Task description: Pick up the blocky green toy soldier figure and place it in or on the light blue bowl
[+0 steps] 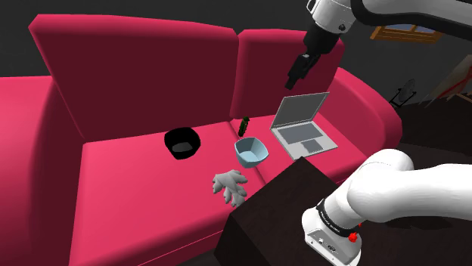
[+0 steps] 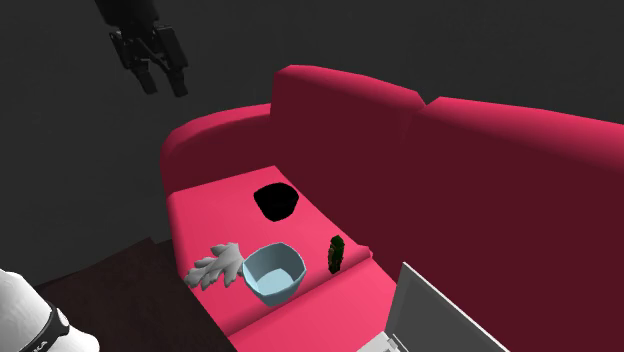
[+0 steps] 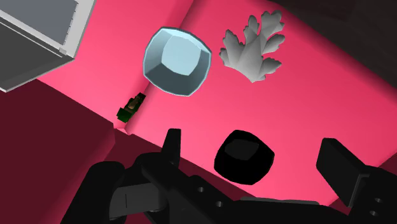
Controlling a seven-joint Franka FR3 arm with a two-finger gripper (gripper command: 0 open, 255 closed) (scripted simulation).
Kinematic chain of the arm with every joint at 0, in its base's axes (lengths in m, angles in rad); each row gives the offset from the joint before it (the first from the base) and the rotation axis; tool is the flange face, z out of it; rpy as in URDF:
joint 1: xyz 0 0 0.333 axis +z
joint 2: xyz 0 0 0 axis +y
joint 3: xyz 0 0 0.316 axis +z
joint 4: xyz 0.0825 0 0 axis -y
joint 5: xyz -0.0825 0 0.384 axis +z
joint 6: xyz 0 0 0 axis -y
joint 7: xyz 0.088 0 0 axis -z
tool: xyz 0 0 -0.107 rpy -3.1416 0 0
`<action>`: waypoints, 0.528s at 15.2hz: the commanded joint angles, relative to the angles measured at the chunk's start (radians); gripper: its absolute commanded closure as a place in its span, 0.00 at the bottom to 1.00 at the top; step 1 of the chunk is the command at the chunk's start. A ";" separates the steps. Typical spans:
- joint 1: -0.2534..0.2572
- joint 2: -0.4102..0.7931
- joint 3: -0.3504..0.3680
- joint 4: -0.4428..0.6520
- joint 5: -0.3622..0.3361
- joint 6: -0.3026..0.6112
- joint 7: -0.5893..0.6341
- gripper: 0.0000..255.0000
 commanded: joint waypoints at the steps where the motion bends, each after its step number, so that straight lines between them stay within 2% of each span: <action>1: 0.000 0.000 0.000 0.000 0.000 0.000 0.000 0.00; 8: -0.026 0.146 -0.065 -0.084 -0.026 0.216 -0.066 0.00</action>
